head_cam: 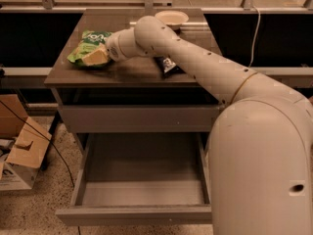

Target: Place green rice chip bag into middle drawer

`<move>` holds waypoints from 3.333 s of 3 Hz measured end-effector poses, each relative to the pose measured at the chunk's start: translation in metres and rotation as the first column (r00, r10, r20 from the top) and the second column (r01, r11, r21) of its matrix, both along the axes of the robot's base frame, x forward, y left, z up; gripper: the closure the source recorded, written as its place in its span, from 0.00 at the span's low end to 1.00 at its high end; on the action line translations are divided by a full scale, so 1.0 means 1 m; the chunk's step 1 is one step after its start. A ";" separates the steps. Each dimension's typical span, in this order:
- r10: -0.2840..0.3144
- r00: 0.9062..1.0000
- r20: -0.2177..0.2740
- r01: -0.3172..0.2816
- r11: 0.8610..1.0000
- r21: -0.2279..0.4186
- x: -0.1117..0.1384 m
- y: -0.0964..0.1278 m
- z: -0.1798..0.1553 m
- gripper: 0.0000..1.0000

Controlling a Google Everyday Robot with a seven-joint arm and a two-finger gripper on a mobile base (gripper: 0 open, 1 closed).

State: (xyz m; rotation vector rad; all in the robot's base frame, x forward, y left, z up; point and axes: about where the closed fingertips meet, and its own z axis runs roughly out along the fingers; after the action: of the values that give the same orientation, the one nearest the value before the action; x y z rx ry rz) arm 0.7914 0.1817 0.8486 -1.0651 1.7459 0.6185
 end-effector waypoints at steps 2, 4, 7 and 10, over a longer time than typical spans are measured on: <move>0.015 0.999 0.032 -0.015 1.000 -0.021 -0.006 0.000 0.014 0.88; 0.046 0.997 0.065 -0.046 0.999 -0.012 -0.031 -0.014 0.036 1.00; 0.176 0.975 0.136 -0.193 0.973 0.123 -0.189 -0.060 0.051 1.00; 0.222 0.975 0.026 -0.221 0.946 0.237 -0.365 -0.105 0.006 1.00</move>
Offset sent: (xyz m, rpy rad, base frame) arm -0.0100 -0.0079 0.0302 -0.0336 -0.0622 0.0211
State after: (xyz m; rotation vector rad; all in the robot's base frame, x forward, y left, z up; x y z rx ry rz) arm 0.4268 0.0769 0.8541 -1.0969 1.5177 0.9455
